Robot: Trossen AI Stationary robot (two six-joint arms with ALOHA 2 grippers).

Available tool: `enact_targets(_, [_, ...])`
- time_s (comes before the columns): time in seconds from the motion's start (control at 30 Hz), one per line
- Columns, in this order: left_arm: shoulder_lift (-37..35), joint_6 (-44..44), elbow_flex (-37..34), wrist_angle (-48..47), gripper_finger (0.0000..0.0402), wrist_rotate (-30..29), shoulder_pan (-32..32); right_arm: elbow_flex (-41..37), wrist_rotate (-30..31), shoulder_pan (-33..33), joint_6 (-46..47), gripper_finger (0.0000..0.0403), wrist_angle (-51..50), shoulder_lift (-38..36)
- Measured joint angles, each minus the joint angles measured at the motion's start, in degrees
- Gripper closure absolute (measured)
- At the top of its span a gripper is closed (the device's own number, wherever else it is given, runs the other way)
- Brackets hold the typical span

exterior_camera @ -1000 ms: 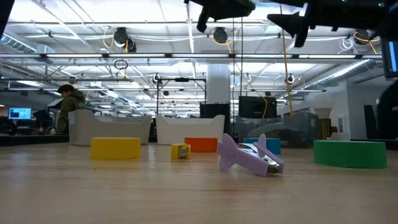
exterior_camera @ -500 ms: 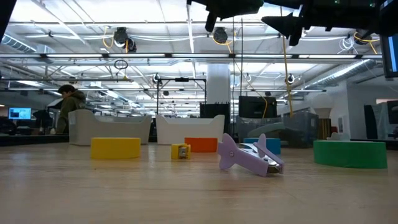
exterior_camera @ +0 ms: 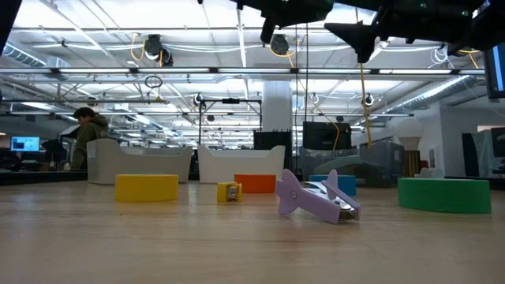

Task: Pick and place Stapler, Stapler remover, tape
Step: Put the small green stapler into the black bin

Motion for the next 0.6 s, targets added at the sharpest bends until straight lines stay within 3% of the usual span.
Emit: enact_targets(0.6, [0.0, 0.44, -0.02, 0.23, 0.033, 0.23, 0.07, -0.02, -1.21, -0.38, 3.2, 0.0137, 7.41, 4.92])
